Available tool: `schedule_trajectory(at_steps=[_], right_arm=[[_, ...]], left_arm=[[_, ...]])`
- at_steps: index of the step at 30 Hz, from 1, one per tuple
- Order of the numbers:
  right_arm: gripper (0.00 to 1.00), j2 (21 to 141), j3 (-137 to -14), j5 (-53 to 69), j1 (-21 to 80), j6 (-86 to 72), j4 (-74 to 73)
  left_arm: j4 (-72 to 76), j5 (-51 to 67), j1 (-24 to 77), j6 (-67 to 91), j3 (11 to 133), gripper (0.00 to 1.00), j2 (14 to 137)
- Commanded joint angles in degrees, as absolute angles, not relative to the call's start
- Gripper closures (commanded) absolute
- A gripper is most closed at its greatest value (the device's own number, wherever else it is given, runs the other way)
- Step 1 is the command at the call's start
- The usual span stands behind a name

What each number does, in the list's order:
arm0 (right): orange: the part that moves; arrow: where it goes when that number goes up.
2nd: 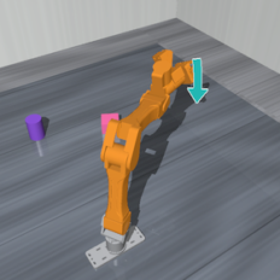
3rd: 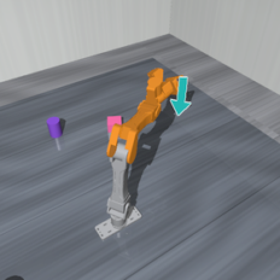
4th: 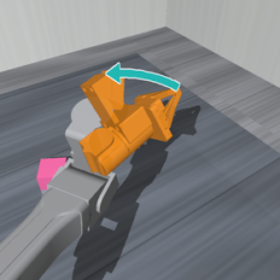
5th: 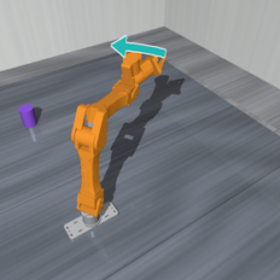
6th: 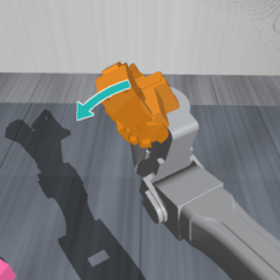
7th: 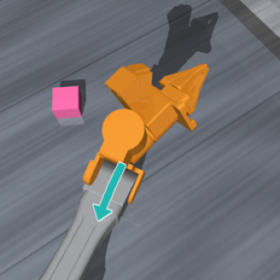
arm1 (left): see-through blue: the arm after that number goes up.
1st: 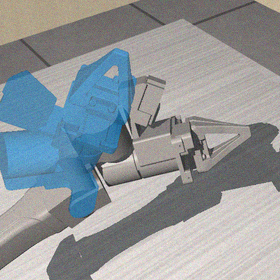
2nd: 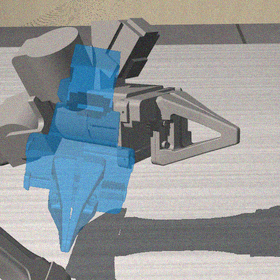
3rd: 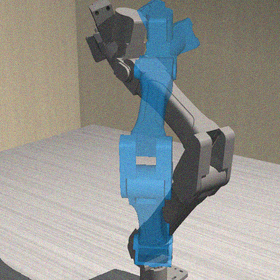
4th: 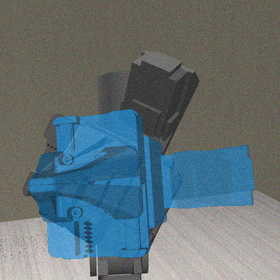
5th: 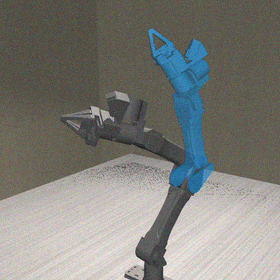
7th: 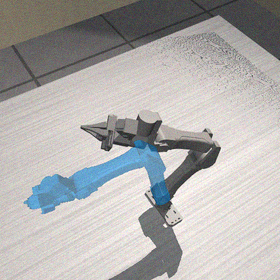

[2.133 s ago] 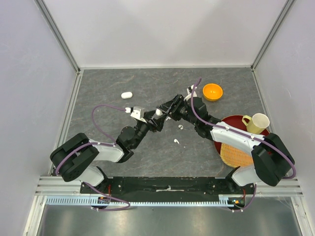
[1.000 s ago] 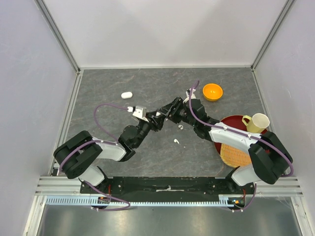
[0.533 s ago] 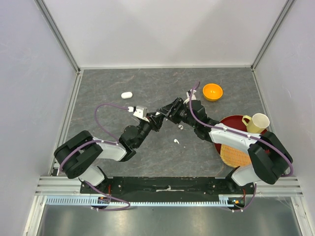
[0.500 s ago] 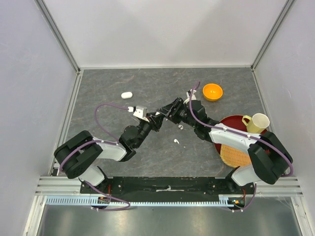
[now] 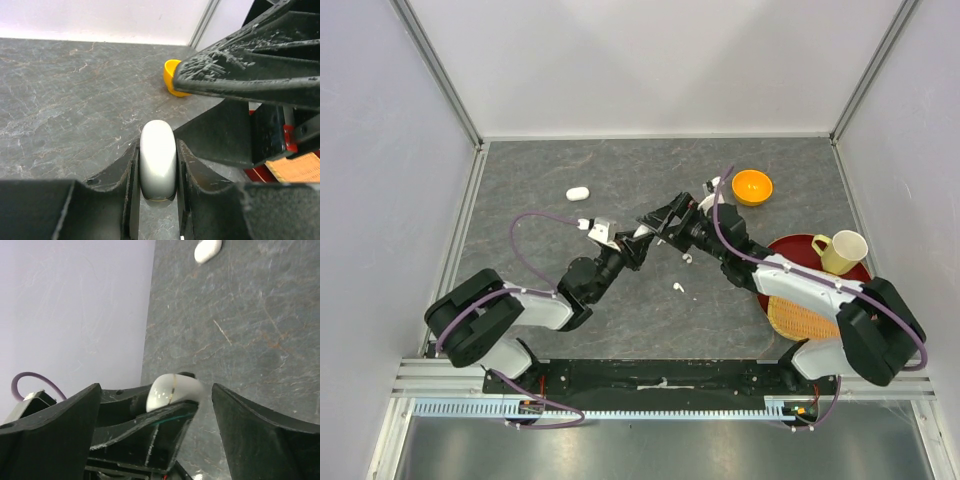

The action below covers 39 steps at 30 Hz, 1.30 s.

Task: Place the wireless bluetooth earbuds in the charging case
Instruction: Pick up the charging case at the center of the board.

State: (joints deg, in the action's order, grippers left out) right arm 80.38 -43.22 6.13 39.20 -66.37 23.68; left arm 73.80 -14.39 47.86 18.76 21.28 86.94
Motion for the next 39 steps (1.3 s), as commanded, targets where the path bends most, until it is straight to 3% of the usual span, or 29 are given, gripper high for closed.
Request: schedule_trajectory(at_steps=[1,5,12,15,21,24,32,39], right_arm=[[0.02,74.72,-45.43,6.77,36.22,-60.66,19.53],[0.02,70.67,-47.29,6.15,33.23,-55.29,10.64],[0.02,61.27,-43.77,1.93,28.48,-52.56,9.23],[0.02,60.91,-45.17,8.16,26.28,-50.63,8.1],[0.02,62.93,-46.94,19.76,24.08,-51.15,5.97],[0.02,62.84,-43.44,25.65,24.0,-52.37,12.35],[0.02,62.67,-42.45,25.84,24.0,-51.67,8.97],[0.02,68.9,-55.26,26.19,22.24,-57.82,-6.3]], left_arm=[[77.14,-9.24,46.32,15.03,21.18,0.98,80.09],[60.5,1.9,43.07,13.72,24.07,0.98,69.38],[35.54,19.94,40.08,8.01,35.4,0.98,61.71],[29.55,24.77,39.81,5.72,37.52,0.98,60.65],[24.26,27.59,39.81,5.98,37.35,0.98,56.43],[21.36,28.12,39.81,4.57,37.96,0.98,55.28],[19.86,29.45,39.81,3.25,42.62,0.98,58.79],[18.28,23.47,39.81,3.51,52.55,0.98,62.66]])
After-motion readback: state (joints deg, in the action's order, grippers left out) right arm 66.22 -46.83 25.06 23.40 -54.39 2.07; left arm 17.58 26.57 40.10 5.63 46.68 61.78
